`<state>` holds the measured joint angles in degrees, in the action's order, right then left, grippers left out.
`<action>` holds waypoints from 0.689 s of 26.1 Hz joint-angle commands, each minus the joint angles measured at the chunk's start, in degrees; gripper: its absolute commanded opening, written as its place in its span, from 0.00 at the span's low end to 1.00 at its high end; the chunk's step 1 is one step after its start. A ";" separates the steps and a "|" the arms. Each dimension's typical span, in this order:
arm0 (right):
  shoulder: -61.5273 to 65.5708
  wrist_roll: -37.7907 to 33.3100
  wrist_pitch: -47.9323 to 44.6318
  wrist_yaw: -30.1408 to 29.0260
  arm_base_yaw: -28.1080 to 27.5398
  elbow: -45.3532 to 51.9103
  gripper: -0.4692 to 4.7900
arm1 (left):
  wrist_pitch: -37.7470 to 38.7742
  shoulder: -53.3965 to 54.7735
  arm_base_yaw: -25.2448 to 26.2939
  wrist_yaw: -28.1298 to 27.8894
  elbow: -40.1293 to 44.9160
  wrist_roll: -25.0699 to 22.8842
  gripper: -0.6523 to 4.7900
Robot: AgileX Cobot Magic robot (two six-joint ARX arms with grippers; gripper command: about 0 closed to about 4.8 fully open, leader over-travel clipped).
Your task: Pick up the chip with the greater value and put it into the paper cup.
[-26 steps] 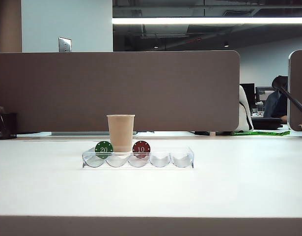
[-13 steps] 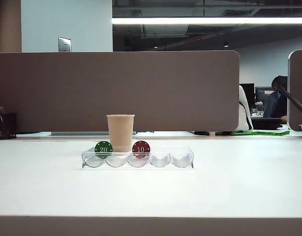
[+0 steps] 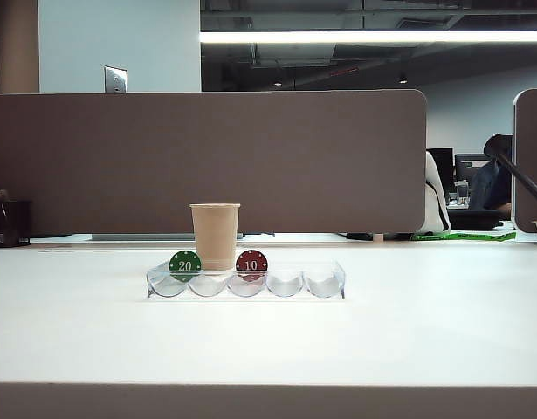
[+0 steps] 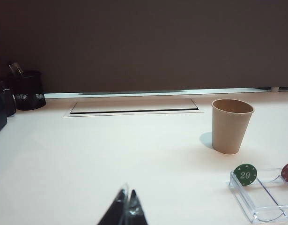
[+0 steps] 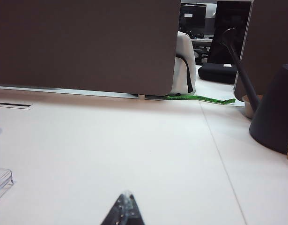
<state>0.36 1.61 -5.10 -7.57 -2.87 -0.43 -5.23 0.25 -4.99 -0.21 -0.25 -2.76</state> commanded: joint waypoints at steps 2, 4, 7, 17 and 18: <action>0.02 -0.07 -0.70 -0.04 -0.02 0.09 0.08 | 0.94 0.04 -0.02 0.02 -0.17 0.20 0.12; 0.02 -0.07 -0.70 -0.04 -0.02 0.09 0.08 | 1.53 0.04 -0.04 0.07 -0.17 0.22 0.12; 0.02 -0.07 -0.70 -0.04 -0.02 0.09 0.08 | 2.01 0.04 -0.04 0.04 -0.17 0.20 0.12; 0.02 -0.07 -0.70 -0.04 -0.02 0.09 0.08 | 3.56 0.04 -0.04 0.02 -0.17 0.20 0.12; 0.02 -0.07 -0.70 -0.04 -0.02 0.09 0.08 | 3.56 0.04 -0.04 0.02 -0.17 0.20 0.12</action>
<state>0.36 1.61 -5.08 -7.55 -2.87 -0.43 -1.19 0.25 -4.99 -0.21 -0.25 -2.76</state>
